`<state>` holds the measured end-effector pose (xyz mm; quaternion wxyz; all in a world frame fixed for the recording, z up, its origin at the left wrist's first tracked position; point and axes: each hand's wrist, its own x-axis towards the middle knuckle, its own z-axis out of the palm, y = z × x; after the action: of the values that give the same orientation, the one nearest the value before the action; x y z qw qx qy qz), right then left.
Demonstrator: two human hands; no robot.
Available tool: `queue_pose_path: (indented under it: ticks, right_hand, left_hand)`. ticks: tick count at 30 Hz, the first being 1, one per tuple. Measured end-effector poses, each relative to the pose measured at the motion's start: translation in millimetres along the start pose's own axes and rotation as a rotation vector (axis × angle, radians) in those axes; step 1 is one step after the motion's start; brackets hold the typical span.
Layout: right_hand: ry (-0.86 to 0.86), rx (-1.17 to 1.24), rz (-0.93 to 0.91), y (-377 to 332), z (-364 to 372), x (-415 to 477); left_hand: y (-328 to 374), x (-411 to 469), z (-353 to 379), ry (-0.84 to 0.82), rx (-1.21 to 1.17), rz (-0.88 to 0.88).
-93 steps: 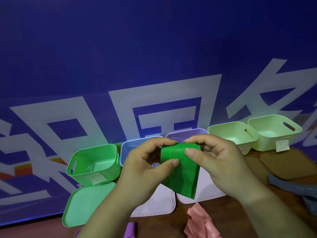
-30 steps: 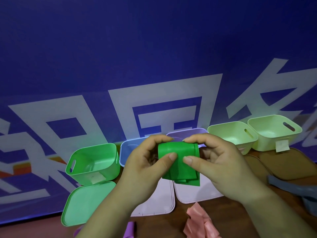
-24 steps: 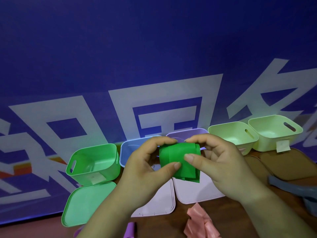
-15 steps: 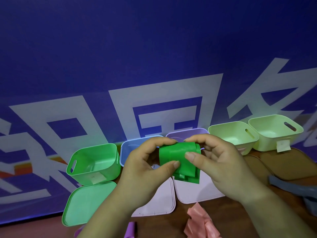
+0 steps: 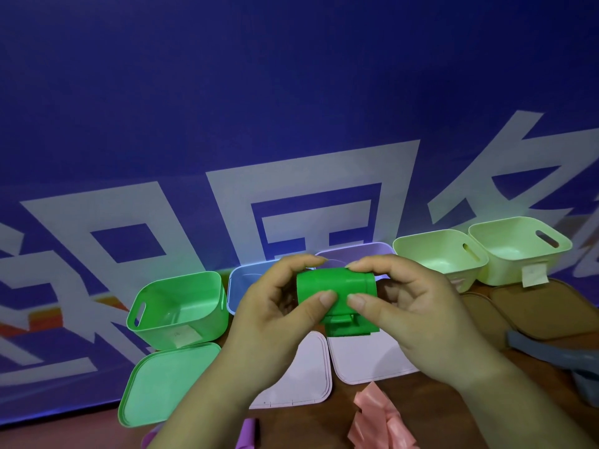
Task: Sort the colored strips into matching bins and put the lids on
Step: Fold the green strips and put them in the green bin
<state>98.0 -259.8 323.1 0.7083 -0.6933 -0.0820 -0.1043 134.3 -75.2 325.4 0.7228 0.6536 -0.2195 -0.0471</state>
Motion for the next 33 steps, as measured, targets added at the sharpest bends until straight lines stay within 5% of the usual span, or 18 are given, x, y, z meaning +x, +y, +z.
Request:
queue_pose_path:
  ticks: [9, 20, 33]
  right_hand:
    - [0.011, -0.014, 0.038, -2, 7, -1]
    - [-0.051, -0.105, -0.08, 3, 30, 0]
    - [-0.05, -0.007, 0.063, 15, 77, 9]
  left_hand:
    - [-6, -7, -11, -0.004, 0.143, 0.115]
    - [5, -19, -19, 0.143, -0.041, 0.028]
    - [-4, -38, -79, 0.08, 0.027, 0.073]
